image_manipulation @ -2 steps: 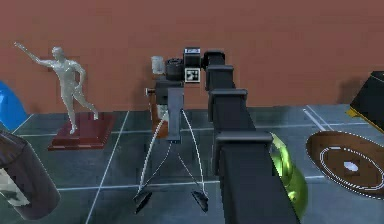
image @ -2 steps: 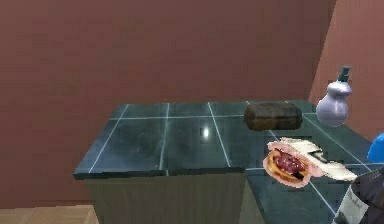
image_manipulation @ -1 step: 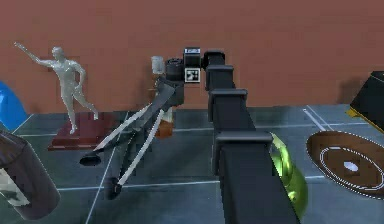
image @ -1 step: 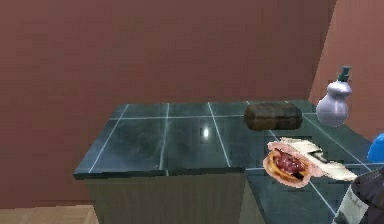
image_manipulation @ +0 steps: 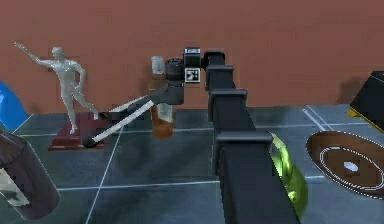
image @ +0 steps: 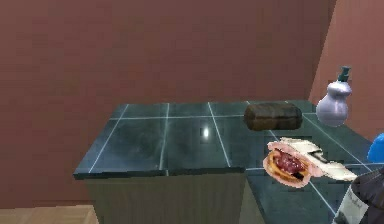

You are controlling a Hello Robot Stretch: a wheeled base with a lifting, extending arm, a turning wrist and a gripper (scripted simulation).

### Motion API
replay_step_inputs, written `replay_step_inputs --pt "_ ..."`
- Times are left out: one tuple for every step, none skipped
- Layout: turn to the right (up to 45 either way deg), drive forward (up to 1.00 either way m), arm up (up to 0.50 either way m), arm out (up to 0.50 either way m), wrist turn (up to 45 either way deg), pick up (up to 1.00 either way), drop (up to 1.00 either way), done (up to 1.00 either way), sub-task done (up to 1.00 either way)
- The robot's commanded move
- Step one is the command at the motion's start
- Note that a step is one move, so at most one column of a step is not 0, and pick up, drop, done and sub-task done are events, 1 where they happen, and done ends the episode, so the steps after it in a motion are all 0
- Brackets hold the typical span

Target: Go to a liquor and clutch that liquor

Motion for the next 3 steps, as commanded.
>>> replay_step_inputs --pt "0.0 0.0 0.0 0.0 45.0 0.0 0.0 0.0 0.0" --pt "0.0 0.0 0.0 0.0 24.0 0.0 0.0 0.0 0.0" --pt "0.0 0.0 0.0 0.0 0.0 1.0 0.0 0.0 0.0"
